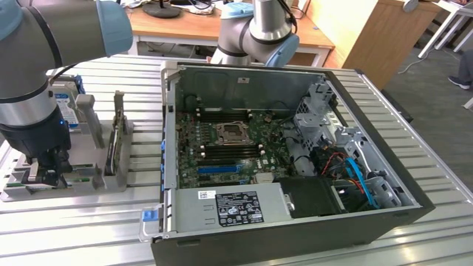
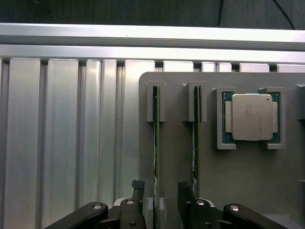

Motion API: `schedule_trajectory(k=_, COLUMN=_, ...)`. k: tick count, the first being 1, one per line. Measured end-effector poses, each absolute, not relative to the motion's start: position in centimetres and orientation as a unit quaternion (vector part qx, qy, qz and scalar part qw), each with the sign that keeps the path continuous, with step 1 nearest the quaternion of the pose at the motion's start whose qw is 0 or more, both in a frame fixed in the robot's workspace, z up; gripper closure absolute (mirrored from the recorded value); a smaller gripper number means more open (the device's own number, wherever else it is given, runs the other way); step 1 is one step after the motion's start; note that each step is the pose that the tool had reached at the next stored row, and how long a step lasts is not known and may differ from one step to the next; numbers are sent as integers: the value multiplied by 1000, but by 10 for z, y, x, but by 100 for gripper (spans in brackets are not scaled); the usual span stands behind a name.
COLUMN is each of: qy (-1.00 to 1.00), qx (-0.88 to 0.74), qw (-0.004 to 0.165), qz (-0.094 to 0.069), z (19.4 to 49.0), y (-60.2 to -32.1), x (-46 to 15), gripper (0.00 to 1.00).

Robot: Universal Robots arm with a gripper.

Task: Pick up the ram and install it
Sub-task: 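Pick up the ram and move it above insertion slot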

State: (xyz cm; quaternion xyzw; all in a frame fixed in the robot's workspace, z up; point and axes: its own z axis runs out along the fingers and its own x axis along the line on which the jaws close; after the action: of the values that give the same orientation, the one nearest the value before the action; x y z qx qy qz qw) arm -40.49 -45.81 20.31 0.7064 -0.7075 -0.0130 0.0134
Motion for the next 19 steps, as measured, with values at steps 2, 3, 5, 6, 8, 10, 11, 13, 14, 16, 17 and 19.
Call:
schedule_trajectory(k=2, qy=-708, qx=706, qw=13, qz=-13, z=203, y=-458, x=-405, gripper=59)
schedule_trajectory(k=3, qy=-708, qx=706, qw=13, qz=-13, z=203, y=-458, x=-405, gripper=59)
schedule_trajectory(k=5, qy=-708, qx=706, qw=13, qz=-13, z=203, y=-458, x=-405, gripper=60)
schedule_trajectory(k=6, qy=-708, qx=706, qw=13, qz=-13, z=203, y=-458, x=-405, gripper=60)
schedule_trajectory(k=8, qy=-708, qx=706, qw=13, qz=-13, z=203, y=-458, x=-405, gripper=67)
schedule_trajectory(k=10, qy=-708, qx=706, qw=13, qz=-13, z=203, y=-458, x=-405, gripper=67)
schedule_trajectory(k=11, qy=-708, qx=706, qw=13, qz=-13, z=203, y=-459, x=-405, gripper=67)
schedule_trajectory(k=13, qy=-708, qx=706, qw=13, qz=-13, z=203, y=-460, x=-405, gripper=67)
schedule_trajectory(k=14, qy=-708, qx=706, qw=13, qz=-13, z=203, y=-460, x=-405, gripper=67)
schedule_trajectory(k=16, qy=-708, qx=706, qw=13, qz=-13, z=203, y=-460, x=-405, gripper=67)
schedule_trajectory(k=17, qy=-708, qx=706, qw=13, qz=-13, z=203, y=-461, x=-405, gripper=67)
schedule_trajectory(k=19, qy=-708, qx=706, qw=13, qz=-13, z=203, y=-461, x=-405, gripper=67)
